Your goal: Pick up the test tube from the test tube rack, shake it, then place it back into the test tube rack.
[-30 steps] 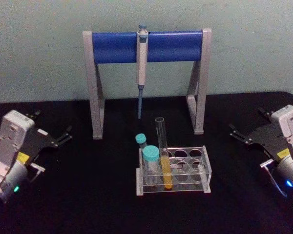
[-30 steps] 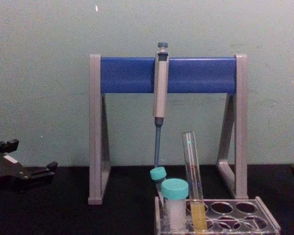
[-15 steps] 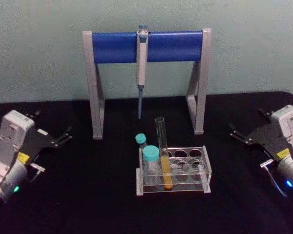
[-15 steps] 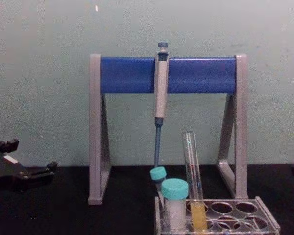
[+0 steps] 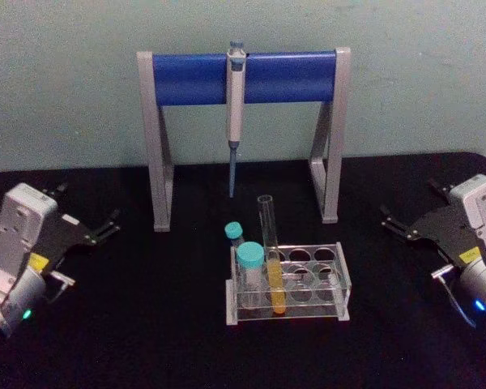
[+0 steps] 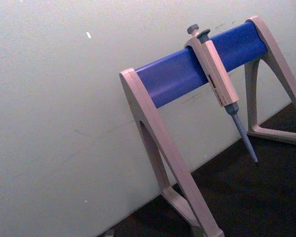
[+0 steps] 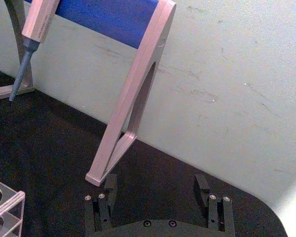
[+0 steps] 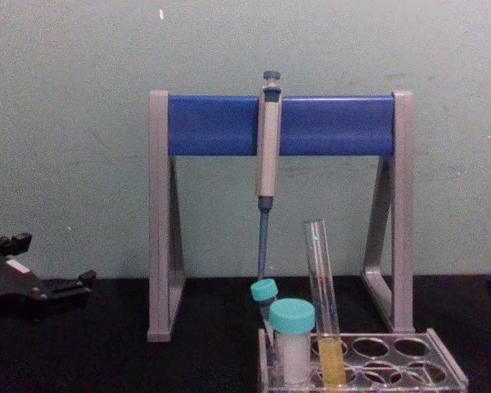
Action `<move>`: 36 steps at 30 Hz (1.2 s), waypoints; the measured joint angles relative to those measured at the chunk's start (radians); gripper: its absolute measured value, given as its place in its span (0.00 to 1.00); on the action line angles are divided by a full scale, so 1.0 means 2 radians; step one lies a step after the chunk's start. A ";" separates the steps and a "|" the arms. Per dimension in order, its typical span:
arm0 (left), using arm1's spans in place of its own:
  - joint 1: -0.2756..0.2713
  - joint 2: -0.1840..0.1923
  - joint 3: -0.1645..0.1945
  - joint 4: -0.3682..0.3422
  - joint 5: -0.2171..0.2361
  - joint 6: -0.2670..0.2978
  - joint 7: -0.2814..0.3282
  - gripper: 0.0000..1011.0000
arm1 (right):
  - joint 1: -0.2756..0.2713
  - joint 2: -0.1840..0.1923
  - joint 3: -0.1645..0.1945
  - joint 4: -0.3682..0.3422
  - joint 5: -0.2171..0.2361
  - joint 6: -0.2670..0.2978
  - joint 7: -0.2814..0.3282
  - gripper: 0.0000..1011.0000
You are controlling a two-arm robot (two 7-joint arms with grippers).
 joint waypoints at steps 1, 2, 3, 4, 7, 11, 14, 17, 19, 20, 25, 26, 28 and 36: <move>0.000 0.000 0.000 0.000 0.000 0.000 0.000 0.99 | 0.000 0.000 0.000 0.000 0.000 0.000 0.000 0.99; 0.000 0.000 0.000 0.000 0.000 0.000 0.000 0.99 | 0.000 0.000 0.000 0.000 0.000 0.000 0.000 0.99; 0.000 0.000 0.000 0.000 0.000 0.000 0.000 0.99 | 0.000 0.000 0.000 0.000 0.000 0.000 0.000 0.99; 0.000 0.000 0.000 0.000 0.000 0.000 0.000 0.99 | 0.000 0.000 0.001 0.000 0.000 0.000 0.001 0.99; 0.000 0.000 0.000 0.000 0.000 0.000 0.000 0.99 | -0.003 0.000 0.004 -0.005 -0.003 0.004 0.004 0.99; 0.000 0.000 0.000 0.000 0.000 0.000 0.000 0.99 | -0.012 0.002 0.009 -0.018 -0.004 0.010 0.011 0.99; 0.000 0.000 0.000 0.000 0.000 0.000 0.000 0.99 | -0.023 0.005 0.012 -0.034 -0.005 0.017 0.016 0.99; 0.000 0.000 0.000 0.000 0.000 0.000 0.000 0.99 | -0.033 0.008 0.014 -0.051 -0.005 0.021 0.023 0.99; 0.000 0.000 0.000 0.000 0.000 0.000 0.000 0.99 | -0.039 0.010 0.014 -0.061 -0.004 0.022 0.030 0.99; 0.000 0.000 0.000 0.000 0.000 0.000 0.000 0.99 | -0.046 0.012 0.015 -0.071 -0.001 0.023 0.036 0.99; 0.000 0.000 0.000 0.000 0.000 0.000 0.000 0.99 | -0.064 0.016 0.016 -0.102 0.012 0.024 0.059 0.99; 0.000 0.000 0.000 0.000 0.000 0.000 0.000 0.99 | -0.066 0.016 0.017 -0.107 0.014 0.024 0.063 0.99; 0.000 0.000 0.000 0.000 0.000 0.000 0.000 0.99 | -0.072 0.015 0.017 -0.118 0.021 0.024 0.075 0.99; 0.000 0.000 0.000 0.000 0.000 0.000 0.000 0.99 | -0.076 0.003 0.012 -0.136 0.046 0.025 0.124 0.99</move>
